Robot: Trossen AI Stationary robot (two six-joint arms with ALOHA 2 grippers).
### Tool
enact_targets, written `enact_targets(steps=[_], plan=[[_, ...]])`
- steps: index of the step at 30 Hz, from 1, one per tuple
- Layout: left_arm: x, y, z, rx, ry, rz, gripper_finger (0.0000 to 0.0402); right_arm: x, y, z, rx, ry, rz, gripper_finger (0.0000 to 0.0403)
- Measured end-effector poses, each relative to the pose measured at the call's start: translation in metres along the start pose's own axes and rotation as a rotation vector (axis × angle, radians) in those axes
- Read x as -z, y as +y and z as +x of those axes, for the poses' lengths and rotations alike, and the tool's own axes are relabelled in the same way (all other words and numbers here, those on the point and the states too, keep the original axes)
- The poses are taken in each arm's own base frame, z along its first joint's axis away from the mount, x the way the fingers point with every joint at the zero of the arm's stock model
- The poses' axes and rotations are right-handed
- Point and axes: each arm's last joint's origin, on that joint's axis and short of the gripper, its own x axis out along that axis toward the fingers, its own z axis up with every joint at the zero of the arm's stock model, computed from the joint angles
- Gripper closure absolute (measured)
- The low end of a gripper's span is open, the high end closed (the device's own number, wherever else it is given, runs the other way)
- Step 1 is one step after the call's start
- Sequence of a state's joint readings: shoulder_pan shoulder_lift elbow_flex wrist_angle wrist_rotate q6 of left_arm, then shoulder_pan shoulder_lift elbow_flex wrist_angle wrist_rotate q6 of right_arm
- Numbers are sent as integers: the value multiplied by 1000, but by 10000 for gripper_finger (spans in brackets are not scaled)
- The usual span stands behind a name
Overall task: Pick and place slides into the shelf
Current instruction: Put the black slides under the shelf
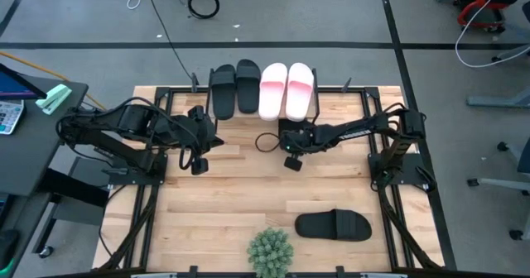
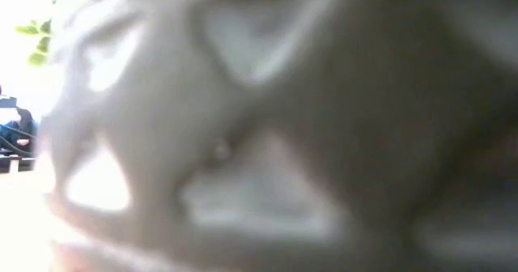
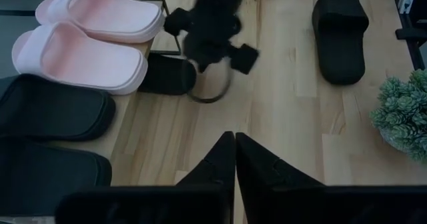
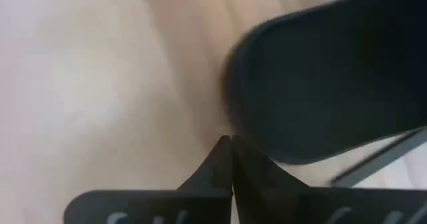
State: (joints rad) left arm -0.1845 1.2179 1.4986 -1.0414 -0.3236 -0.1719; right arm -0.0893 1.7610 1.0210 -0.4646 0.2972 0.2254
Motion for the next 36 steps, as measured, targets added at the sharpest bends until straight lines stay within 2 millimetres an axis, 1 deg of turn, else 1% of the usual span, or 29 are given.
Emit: enact_targets(steps=[2, 4, 6, 9, 12, 14, 16, 18, 21, 24, 26, 28, 31, 36], plan=[[0, 0, 0, 0, 0, 0, 387, 2, 12, -12, -31, -26, -13, 402], [0, 0, 0, 0, 0, 0, 387, 4, 24, -29, -63, -58, -9, 402], [0, 0, 0, 0, 0, 0, 384, 8, 34, -50, -102, -95, 7, 401], [0, 0, 0, 0, 0, 0, 380, 19, 51, -89, -182, -164, 42, 401], [0, 0, 0, 0, 2, 2, 377, 35, 66, -127, -294, -206, 85, 401], [0, -2, 4, 2, 14, 24, 378, 49, 75, -150, -363, -217, 137, 401], [-1, -7, 11, 11, 34, 91, 381, 64, 82, -168, -403, -213, 239, 401], [-2, -16, 21, 24, 53, 152, 384, 80, 88, -180, -412, -185, 373, 401], [-5, -38, 47, 69, 80, 283, 387, 108, 93, -192, -380, -95, 495, 401], [-7, -65, 79, 105, 93, 444, 384, 135, 95, -197, -304, 25, 587, 401], [-6, -82, 103, 121, 96, 535, 378, 150, 97, -200, -269, 94, 636, 401], [-5, -97, 130, 129, 96, 606, 371, 160, 102, -204, -273, 153, 684, 401], [-2, -116, 172, 132, 64, 663, 359, 172, 108, -210, -292, 271, 768, 401], [15, -145, 240, 140, 21, 858, 328, 195, 118, -216, -218, 597, 863, 401]])
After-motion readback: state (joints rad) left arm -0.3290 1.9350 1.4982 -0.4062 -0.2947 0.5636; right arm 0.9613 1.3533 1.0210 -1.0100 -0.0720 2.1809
